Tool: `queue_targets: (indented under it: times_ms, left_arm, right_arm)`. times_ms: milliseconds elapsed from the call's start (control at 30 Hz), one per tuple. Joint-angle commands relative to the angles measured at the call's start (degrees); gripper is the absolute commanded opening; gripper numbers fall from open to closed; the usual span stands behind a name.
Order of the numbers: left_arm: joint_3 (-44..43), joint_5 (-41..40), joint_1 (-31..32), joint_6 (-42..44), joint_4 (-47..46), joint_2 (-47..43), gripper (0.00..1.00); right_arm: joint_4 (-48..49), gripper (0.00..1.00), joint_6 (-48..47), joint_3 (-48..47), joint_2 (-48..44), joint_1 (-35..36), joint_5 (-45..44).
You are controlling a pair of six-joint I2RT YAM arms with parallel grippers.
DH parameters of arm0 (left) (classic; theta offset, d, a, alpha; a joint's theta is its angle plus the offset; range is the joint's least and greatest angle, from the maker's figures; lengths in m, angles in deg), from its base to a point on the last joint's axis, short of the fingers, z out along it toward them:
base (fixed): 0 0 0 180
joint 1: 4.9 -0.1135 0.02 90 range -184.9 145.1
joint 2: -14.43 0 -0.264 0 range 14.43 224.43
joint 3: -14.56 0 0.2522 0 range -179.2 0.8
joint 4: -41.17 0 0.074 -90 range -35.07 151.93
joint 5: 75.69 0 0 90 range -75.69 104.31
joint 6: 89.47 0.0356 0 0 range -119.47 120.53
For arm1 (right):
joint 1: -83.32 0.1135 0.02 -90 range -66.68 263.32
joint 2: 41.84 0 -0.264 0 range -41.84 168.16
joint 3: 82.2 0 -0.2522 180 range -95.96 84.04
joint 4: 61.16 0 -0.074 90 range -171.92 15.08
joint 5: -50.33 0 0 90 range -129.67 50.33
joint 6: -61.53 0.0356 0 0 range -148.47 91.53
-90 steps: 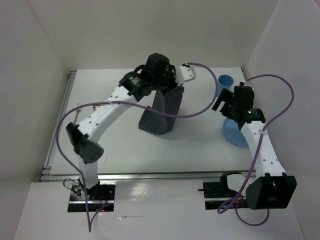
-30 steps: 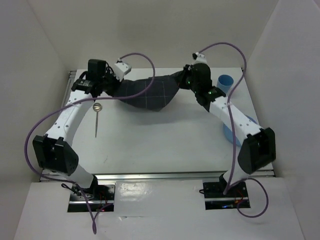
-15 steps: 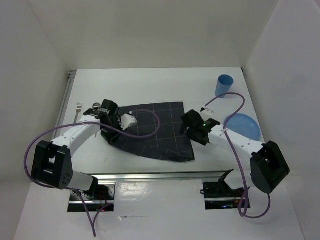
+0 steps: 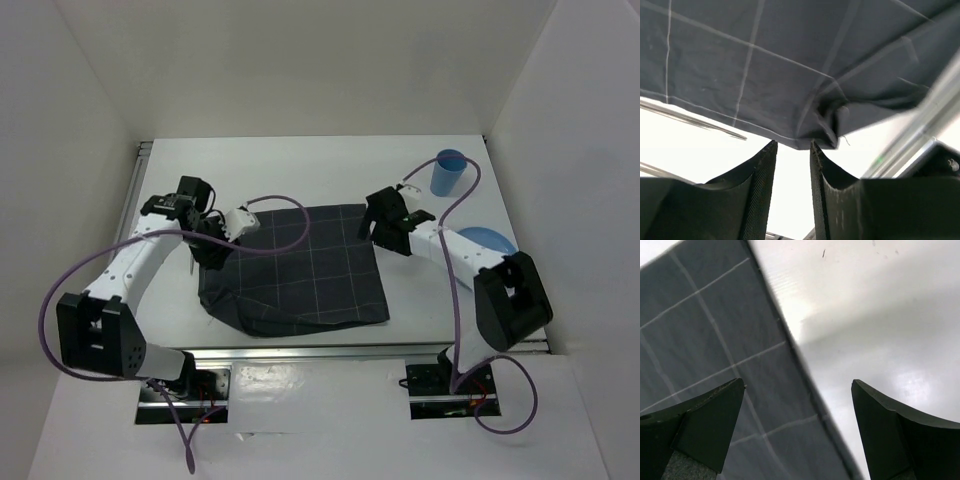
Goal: Set the dinner table for one person
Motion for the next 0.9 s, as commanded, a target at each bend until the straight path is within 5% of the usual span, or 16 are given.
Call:
queue_targets:
  times_ms: [0,267,400,500,533,567,800,867]
  left_arm:
    - [0.8,-5.1,-0.6,-8.3,-7.7,5.6,0.4]
    - [4.3,-6.6,3.3,-12.8,-13.7,16.9,0.4]
    - [6.9,-0.8,3.8,-8.3,-7.6,17.2,0.34]
    - [10.8,0.6,4.4,-2.4,-3.7,13.1,0.28]
    - [11.8,0.1,4.4,-0.4,-3.7,11.0,0.27]
    - [13.3,0.1,4.4,0.5,-2.8,10.3,0.24]
    - [11.1,2.5,5.0,7.3,7.3,6.9,0.17]
    - [11.1,2.5,6.3,8.6,10.1,6.9,0.17]
  right_arm:
    - [9.9,0.95,-8.4,-0.9,4.9,-2.4,9.5]
    - [16.5,0.88,-11.9,0.9,12.0,-3.0,17.2]
    - [17.2,0.6,-8.5,2.1,14.0,-3.6,17.8]
    - [15.2,0.26,-2.0,3.9,14.0,-5.9,16.6]
    - [14.1,0.07,0.4,4.5,13.5,-8.3,16.1]
    - [13.1,0.03,2.4,6.0,13.0,-10.0,16.1]
    - [10.4,0.0,6.6,12.8,1.5,-17.5,11.5]
    - [9.7,0.16,5.2,13.4,0.9,-17.5,11.4]
